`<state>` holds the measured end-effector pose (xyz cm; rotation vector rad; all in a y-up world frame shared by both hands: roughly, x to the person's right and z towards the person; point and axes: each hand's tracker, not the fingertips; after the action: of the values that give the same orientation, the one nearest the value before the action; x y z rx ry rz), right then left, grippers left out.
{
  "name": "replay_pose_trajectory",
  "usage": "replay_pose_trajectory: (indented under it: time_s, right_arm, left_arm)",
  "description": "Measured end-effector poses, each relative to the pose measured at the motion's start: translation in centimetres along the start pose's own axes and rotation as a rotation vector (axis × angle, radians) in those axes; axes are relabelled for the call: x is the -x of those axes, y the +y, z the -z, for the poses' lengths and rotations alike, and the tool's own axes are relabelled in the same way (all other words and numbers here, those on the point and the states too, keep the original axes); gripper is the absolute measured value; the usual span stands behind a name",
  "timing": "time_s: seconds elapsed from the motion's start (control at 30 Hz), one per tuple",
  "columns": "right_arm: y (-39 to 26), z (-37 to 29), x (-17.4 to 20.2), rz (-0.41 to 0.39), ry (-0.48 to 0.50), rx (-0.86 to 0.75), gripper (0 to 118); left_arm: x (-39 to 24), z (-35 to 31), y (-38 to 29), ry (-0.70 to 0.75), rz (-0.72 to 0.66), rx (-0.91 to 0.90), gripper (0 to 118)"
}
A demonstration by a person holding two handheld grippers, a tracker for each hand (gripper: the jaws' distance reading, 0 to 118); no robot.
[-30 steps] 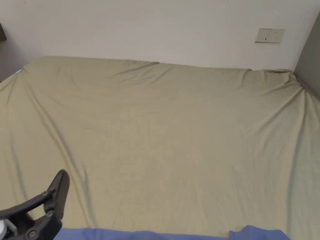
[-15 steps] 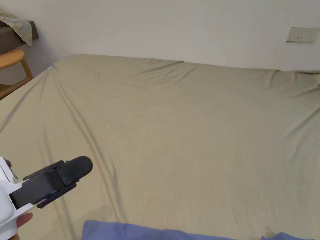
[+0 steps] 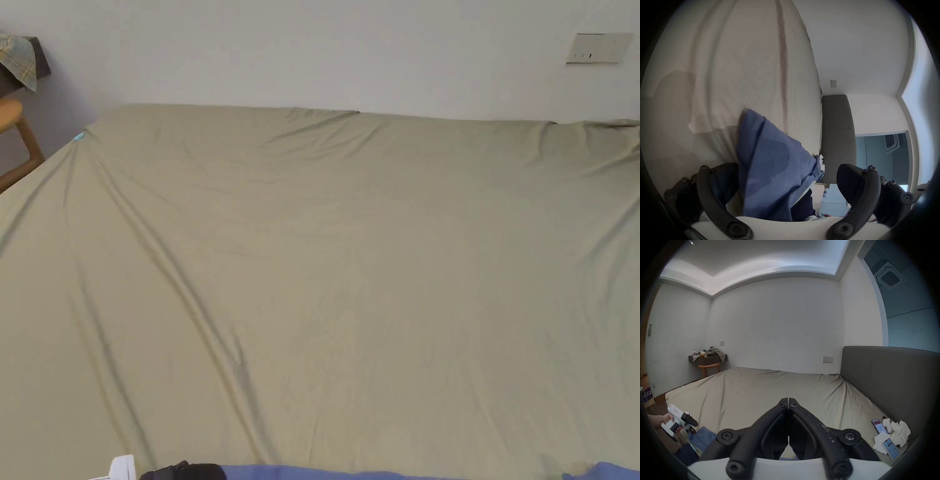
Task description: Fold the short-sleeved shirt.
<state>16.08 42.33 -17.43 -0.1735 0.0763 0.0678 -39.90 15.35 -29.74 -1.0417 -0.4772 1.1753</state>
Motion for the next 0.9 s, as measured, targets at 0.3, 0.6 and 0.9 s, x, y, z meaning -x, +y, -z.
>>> replay_pose_trajectory:
  time_s: [0.3, 0.6, 0.9]
  right_arm:
    - [1.1, -0.5, 1.6, 0.009, -0.002, -0.011, 1]
    - [1.8, -0.8, 2.1, 0.005, -0.010, -0.016, 1]
    - [2.1, -1.4, 1.2, 0.037, -0.005, -0.047, 1]
  left_arm:
    - [0.3, 2.1, 1.1, 0.170, -0.012, 0.117, 8]
    - [-0.1, -10.3, 5.0, 0.285, -0.006, -0.151, 7]
    - [-12.1, -9.0, -0.1, 0.370, 0.235, -0.167, 7]
